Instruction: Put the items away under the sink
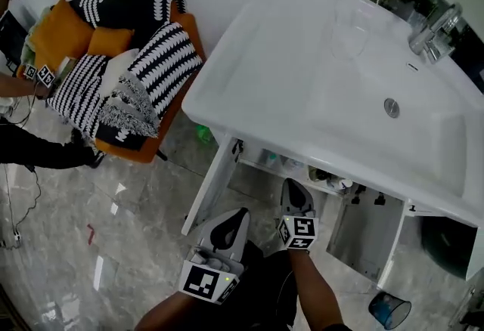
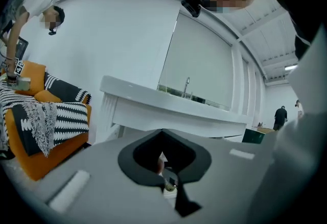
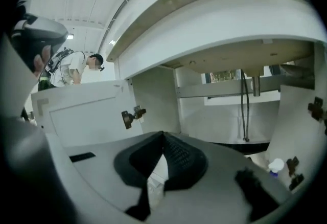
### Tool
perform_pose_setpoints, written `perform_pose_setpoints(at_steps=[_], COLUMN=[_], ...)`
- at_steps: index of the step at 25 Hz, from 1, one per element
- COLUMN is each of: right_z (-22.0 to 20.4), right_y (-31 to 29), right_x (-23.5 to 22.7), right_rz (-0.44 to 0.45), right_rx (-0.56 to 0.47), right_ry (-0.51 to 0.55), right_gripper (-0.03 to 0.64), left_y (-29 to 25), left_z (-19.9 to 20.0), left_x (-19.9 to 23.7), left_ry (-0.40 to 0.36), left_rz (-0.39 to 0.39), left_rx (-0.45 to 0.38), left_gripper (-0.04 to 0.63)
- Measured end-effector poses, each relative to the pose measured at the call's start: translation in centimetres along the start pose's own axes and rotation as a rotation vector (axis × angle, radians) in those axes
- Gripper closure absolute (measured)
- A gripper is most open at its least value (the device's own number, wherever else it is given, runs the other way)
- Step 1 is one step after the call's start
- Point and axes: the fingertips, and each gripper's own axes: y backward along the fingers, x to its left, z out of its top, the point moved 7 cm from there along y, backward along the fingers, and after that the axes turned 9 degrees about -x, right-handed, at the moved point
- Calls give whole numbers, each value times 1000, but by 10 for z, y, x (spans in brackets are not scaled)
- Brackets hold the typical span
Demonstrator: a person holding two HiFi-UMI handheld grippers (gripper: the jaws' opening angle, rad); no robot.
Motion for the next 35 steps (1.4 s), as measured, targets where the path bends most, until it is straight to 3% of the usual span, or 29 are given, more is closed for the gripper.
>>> perform_pose_setpoints(at_steps=[5,20,27,35], right_z=[43,220,291,369], right_y=[35,142,193,248], right_x=[24,72,79,94], right_rz=[-5,-58,-95,-94], right_rx=[95,177,189,132], right_ry=[-35,-78,-96,-62], right_gripper=[601,601,601,601], left_y=[14,57,68,65], left_z=[55,228,283,322], left_x=[-15,-84,-111,-146], left_ry=[4,20,42,-3], left_rz=[16,14,4,-87], left_rx=[29,89,102,94], left_gripper=[588,588,588,588])
